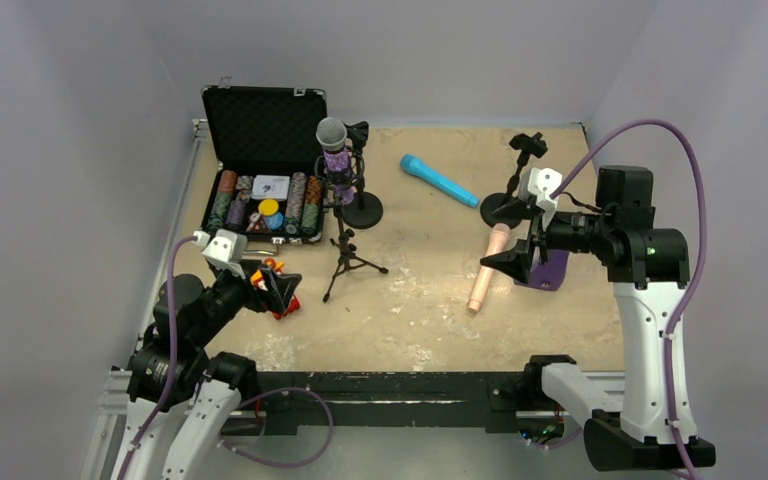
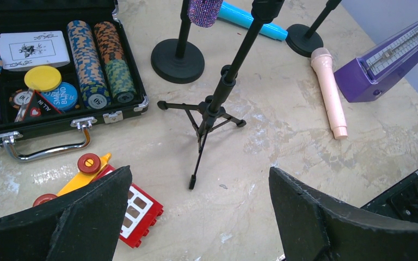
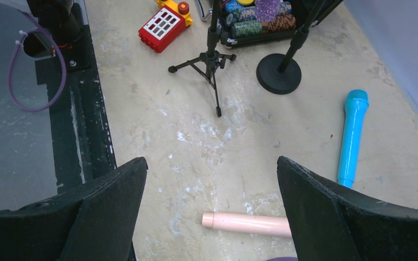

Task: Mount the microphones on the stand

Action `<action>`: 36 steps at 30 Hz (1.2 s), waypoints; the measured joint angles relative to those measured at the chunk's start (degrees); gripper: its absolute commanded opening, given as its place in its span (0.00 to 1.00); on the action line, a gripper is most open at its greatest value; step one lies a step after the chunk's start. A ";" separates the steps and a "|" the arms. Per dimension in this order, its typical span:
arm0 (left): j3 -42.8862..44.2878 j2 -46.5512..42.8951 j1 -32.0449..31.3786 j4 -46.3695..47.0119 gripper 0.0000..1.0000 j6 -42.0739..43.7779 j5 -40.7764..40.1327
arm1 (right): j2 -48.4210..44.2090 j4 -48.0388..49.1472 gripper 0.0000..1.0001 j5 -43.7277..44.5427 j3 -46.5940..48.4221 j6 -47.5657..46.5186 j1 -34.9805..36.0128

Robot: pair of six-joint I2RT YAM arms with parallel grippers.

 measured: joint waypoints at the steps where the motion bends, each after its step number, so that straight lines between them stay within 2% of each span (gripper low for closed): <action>1: 0.00 0.00 0.00 0.00 0.99 0.00 0.00 | 0.00 0.02 0.92 0.00 0.00 0.00 0.00; 36: 0.00 0.00 0.00 -0.02 0.99 0.00 0.00 | 1.49 2.73 0.92 2.12 0.00 3.19 -0.83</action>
